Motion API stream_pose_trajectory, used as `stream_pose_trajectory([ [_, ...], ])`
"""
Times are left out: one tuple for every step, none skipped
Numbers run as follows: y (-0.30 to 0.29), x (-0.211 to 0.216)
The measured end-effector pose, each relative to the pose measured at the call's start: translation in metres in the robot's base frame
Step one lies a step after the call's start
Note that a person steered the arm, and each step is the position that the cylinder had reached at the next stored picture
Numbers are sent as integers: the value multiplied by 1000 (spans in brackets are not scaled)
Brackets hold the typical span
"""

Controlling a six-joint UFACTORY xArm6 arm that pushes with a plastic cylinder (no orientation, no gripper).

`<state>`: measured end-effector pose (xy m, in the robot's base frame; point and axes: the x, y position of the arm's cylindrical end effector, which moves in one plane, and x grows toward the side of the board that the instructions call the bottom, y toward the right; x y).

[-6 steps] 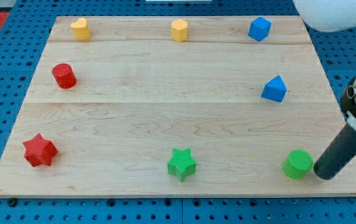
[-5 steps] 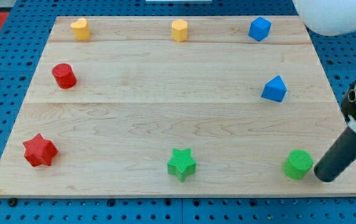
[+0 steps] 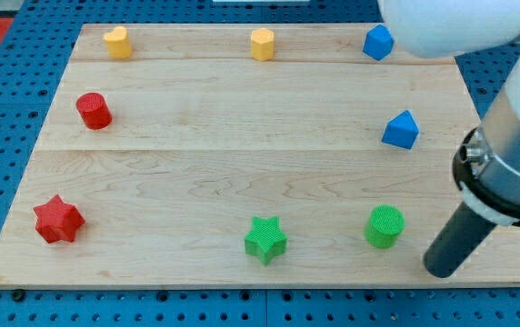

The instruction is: Place the arm towards the bottom left side of the green circle

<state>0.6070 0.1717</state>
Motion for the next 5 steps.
stream_pose_trajectory([
  [-28, 0],
  [-41, 0],
  [-44, 0],
  [-48, 0],
  [-52, 0],
])
